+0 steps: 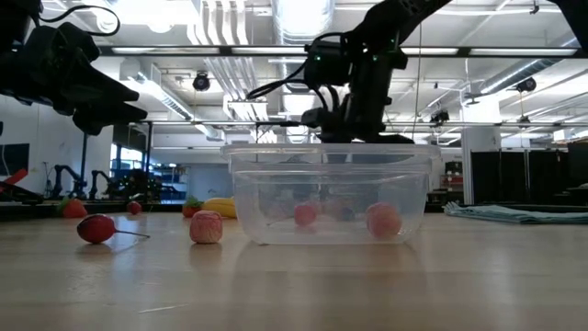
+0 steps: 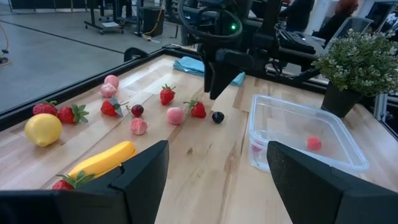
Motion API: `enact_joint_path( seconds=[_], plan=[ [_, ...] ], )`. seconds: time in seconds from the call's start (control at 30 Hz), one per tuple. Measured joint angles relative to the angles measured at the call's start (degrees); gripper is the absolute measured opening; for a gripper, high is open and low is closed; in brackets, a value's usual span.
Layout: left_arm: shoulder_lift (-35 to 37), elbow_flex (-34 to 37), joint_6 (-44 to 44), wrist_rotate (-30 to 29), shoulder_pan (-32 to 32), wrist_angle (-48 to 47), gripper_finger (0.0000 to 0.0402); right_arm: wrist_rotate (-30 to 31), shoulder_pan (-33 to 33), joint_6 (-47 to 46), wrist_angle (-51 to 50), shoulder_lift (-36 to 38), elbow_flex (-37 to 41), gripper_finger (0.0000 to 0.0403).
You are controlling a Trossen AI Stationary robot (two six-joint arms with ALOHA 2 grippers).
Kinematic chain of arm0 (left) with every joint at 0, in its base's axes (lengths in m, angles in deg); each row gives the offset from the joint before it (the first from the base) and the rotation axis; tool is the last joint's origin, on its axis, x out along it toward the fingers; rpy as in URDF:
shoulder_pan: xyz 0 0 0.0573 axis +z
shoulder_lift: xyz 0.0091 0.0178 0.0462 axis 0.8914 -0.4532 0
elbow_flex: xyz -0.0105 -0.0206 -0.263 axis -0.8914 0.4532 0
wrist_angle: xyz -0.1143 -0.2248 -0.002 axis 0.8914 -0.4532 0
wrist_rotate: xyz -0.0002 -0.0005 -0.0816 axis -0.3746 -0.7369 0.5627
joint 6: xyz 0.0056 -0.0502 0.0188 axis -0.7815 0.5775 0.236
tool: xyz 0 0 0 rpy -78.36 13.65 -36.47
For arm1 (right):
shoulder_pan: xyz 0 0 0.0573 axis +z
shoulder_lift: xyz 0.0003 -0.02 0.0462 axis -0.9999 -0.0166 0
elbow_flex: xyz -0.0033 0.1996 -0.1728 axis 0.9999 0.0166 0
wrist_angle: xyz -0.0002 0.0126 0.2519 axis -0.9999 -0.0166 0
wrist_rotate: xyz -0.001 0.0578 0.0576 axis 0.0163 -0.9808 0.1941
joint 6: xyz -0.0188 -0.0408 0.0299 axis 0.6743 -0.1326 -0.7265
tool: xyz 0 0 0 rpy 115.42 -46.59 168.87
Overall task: Pick and placing Produce into tupperware
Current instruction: Put the black cherry into the transparent bin
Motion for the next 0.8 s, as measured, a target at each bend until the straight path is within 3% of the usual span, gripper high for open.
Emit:
enact_joint_path(
  seconds=[0.57, 0.8],
  plan=[
    [0.0, 0.0, 0.0, 0.0, 0.0, 0.0, 0.0258, -1.9, 1.8, 3.1, 5.7, 0.0, 4.7, 0.0236],
    [0.0, 0.0, 0.0, 0.0, 0.0, 0.0, 0.0258, -2.0, 4.1, -5.6, 7.2, 0.0, 4.5, 0.0237]
  ],
)
